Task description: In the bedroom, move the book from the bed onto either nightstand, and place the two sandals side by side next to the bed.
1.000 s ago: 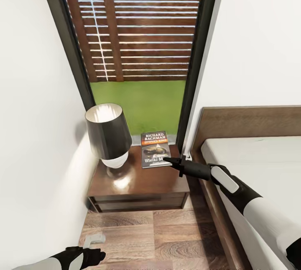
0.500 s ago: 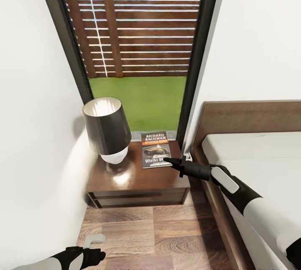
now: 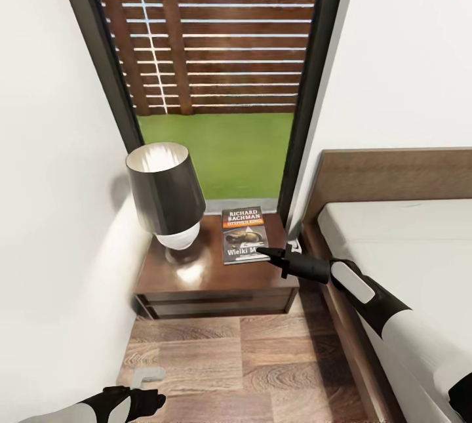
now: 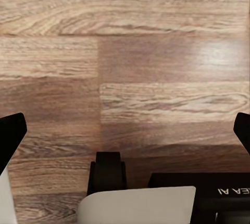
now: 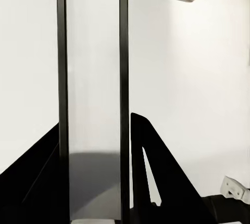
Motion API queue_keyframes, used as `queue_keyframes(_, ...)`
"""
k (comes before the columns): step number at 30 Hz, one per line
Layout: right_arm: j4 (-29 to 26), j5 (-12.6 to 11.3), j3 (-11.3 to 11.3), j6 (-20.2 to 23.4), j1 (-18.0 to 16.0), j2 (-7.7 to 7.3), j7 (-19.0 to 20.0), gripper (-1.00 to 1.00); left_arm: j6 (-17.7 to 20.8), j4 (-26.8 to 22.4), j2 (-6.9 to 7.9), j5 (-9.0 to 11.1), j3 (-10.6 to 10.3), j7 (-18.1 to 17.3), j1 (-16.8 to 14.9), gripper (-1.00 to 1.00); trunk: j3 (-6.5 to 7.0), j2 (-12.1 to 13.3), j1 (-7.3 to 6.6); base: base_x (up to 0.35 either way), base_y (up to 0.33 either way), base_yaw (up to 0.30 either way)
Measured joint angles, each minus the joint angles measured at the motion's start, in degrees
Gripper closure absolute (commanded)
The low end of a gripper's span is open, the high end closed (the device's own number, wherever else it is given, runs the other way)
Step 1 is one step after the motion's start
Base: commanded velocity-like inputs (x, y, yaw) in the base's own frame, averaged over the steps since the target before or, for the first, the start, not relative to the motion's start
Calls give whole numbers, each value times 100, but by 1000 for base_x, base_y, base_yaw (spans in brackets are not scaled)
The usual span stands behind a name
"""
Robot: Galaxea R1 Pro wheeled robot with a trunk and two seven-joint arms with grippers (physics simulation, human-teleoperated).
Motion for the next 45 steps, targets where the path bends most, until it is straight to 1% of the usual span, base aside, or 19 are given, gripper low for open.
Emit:
queue_keyframes(17, 0, 0, 0, -10, 2, 9, -6, 100, 0, 0, 0, 0, 0, 1, 2, -100, -433, -682, 374, 0, 0, 0)
queue_keyframes(23, 0, 5, 0, -25, 16, 9, 45, 100, 0, 0, 0, 0, 0, 0, 2, -100, -581, -923, 505, 0, 0, 0)
queue_keyframes(45, -1, -6, -1, -37, 37, 9, 73, 100, 0, 0, 0, 0, 0, -3, 2, -100, -602, -924, 506, 0, 0, 0)
